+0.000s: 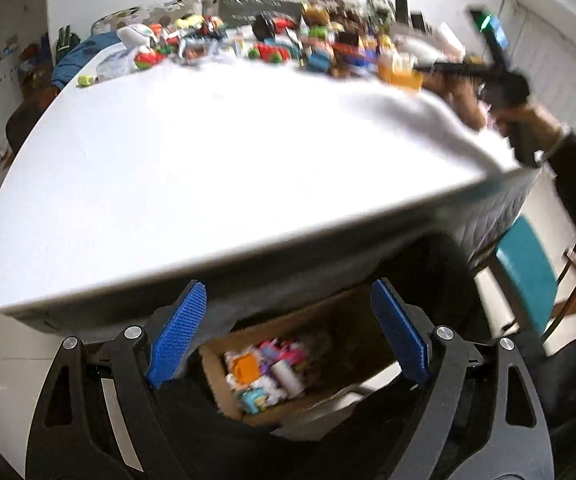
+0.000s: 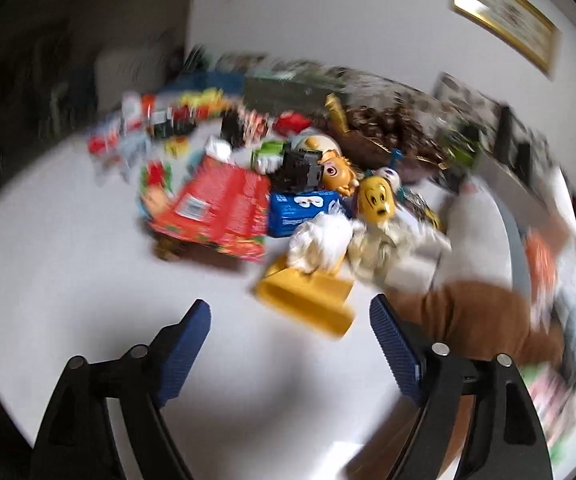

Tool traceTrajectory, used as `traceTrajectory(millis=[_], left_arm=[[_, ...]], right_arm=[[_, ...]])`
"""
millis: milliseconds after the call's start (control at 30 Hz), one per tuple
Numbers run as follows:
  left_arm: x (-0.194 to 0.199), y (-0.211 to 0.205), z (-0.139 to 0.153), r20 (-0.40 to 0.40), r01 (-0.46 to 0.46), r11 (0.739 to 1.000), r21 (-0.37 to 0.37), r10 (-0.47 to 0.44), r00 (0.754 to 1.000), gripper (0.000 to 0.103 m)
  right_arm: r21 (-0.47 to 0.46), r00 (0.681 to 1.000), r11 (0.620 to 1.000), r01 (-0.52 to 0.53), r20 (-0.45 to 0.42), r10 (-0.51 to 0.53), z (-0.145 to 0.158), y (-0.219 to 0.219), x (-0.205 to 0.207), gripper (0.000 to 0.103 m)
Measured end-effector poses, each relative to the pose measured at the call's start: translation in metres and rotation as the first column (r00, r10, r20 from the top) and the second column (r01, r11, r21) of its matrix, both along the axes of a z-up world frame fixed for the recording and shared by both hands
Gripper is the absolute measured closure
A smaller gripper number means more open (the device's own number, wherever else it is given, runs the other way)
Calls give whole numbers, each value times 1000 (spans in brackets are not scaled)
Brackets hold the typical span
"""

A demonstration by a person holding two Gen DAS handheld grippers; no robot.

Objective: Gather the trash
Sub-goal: 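Grasp the yellow plastic toy with the right tool while the left tool grasps the red wrapper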

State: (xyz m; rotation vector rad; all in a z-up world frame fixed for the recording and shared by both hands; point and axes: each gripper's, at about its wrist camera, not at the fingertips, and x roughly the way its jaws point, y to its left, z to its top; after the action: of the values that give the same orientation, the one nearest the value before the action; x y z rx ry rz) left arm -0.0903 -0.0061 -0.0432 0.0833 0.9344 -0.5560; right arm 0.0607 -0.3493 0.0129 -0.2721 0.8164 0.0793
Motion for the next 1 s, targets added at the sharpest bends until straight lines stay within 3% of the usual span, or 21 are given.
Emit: traceTrajectory(millis=[67, 133, 200, 267, 367, 467, 667, 867, 900, 967, 1000], left_arm=[[11, -2, 10, 6, -5, 999, -44, 5, 1000, 20], [26, -10, 21, 24, -3, 997, -83, 5, 1000, 14], [47, -27, 30, 44, -14, 995, -96, 18, 999, 14], [68, -45, 38, 61, 1, 993, -116, 6, 998, 14], [108, -87, 54, 123, 9, 994, -107, 4, 992, 14], [152, -134, 59, 105, 42, 993, -114, -30, 994, 14], [235, -215, 44, -41, -15, 995, -98, 11, 999, 14], [298, -240, 16, -229, -126, 990, -68, 107, 967, 13], [304, -240, 14, -241, -141, 987, -73, 120, 963, 23], [312, -238, 12, -265, -146, 986, -83, 119, 957, 70], [314, -234, 12, -293, -133, 985, -107, 96, 951, 81]], right_arm=[[-58, 995, 996, -74, -72, 70, -11, -8, 25, 19], [-32, 986, 993, -111, -132, 105, -20, -17, 45, 19], [62, 965, 992, -114, -229, 125, -33, -28, 67, 42], [188, 957, 975, -114, -243, 159, -34, -31, 65, 73], [209, 951, 969, -133, -247, 184, -33, -22, 41, 73], [268, 957, 956, -119, -226, 182, -29, -21, 7, 73], [358, 978, 931, -75, -156, 138, -19, -44, -59, 73], [404, 987, 914, -45, -124, 104, -19, -65, -87, 73], [409, 988, 911, -43, -116, 99, -20, -68, -89, 73], [425, 989, 904, -38, -116, 97, -21, -72, -87, 73], [428, 990, 903, -33, -111, 88, -22, -73, -87, 73]])
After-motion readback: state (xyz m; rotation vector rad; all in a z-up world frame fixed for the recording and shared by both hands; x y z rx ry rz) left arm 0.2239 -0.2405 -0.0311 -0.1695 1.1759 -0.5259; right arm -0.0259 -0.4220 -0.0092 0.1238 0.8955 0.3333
